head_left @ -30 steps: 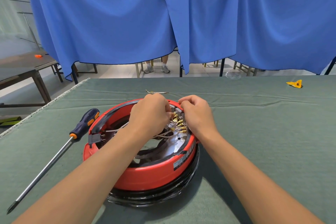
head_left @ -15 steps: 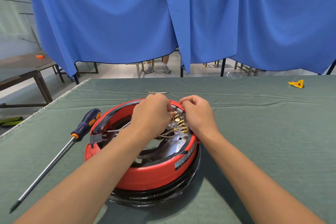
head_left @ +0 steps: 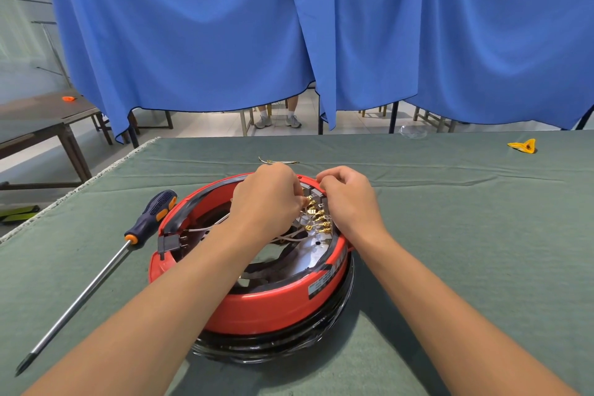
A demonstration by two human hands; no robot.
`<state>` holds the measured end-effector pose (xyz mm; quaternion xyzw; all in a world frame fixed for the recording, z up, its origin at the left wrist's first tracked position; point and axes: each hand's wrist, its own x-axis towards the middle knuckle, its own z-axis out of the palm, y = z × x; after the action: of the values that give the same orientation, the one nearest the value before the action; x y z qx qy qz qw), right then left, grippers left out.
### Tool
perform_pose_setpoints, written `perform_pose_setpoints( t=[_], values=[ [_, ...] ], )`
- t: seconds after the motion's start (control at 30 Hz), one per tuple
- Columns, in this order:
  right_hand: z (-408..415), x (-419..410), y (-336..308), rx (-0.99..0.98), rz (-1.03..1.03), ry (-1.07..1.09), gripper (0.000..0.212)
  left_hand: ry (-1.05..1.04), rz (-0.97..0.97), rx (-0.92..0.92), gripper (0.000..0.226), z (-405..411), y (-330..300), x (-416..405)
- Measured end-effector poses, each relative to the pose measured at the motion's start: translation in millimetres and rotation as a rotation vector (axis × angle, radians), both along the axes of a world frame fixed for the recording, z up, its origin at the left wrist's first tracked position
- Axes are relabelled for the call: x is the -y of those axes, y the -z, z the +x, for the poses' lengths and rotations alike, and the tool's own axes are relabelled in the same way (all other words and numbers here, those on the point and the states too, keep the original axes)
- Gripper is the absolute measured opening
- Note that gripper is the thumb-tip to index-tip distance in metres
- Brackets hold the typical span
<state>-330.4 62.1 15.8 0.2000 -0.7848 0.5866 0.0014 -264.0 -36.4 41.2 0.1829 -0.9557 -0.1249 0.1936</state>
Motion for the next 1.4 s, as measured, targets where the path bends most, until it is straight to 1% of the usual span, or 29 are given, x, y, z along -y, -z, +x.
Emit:
perform_pose_setpoints(
  t=[0.37,0.67,0.8,0.93,1.07,1.2,1.4],
  values=[
    [-0.2,0.7,0.6,0.000,-0.007,-0.004,0.018,-0.015,-0.046,0.002,0.014,-2.4,1.0,-1.1],
    [-0.3,0.0,-0.1,-0.032,0.037,0.002,0.017,-0.001,-0.075,-0.024,0.014,-2.7,2.5,-1.6],
    [1.2,-0.2,-1.1,-0.050,0.050,0.018,0.016,0.018,-0.037,-0.006,0.015,-2.6,3.1,1.4],
    [2.9,-2.5,-1.9,-0.111,0.087,0.090,0.010,-0.010,-0.063,-0.002,0.016,-2.9,2.5,0.2],
    [4.6,-3.6,-3.0,-0.136,0.158,0.165,0.011,0.009,-0.134,-0.021,0.016,-2.7,2.4,-1.8],
    [4.2,-4.3,-3.0,-0.148,0.168,0.201,0.015,0.052,-0.183,-0.033,0.018,-4.4,3.1,-3.2],
    [-0.9,-5.9,0.1,-0.138,0.154,0.215,0.020,0.057,-0.156,-0.063,0.018,-5.9,2.8,-1.7]
  ],
)
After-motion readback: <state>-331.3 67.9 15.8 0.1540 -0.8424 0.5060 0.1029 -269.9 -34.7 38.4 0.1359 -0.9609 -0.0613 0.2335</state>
